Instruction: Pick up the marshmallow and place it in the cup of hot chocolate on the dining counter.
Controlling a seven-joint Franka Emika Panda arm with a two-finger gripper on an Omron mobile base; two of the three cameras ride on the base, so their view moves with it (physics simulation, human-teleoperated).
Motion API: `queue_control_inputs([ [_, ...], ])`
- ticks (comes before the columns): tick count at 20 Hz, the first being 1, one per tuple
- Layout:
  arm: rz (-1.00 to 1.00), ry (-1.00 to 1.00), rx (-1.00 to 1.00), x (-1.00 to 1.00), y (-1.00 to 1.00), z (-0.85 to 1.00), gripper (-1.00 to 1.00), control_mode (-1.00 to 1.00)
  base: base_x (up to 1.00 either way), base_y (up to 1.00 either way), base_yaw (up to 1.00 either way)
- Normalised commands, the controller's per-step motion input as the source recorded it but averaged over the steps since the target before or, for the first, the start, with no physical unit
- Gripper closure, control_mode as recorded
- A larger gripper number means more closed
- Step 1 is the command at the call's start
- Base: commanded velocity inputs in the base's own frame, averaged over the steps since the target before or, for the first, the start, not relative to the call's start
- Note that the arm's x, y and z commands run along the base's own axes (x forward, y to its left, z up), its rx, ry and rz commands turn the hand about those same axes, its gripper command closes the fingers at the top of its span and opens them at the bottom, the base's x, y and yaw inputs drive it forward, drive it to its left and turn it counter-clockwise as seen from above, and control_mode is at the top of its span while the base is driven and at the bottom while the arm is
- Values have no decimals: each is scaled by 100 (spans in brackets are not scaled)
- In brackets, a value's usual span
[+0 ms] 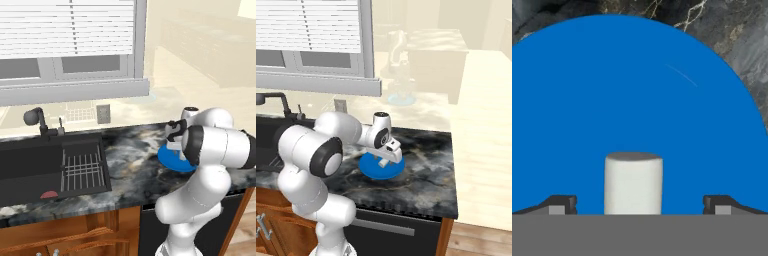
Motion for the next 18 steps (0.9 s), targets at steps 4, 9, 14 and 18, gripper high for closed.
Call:
queue_control_inputs([
  [4, 1, 0, 1, 0, 0, -7, -100, -100, 0, 0, 0],
  [9, 1, 0, 2, 0, 0, -4, -100, -100, 0, 0, 0],
  [14, 1, 0, 1, 0, 0, -9, -100, -100, 0, 0, 0],
  [18, 1, 0, 1, 5, 0, -14, -100, -100, 0, 0, 0],
])
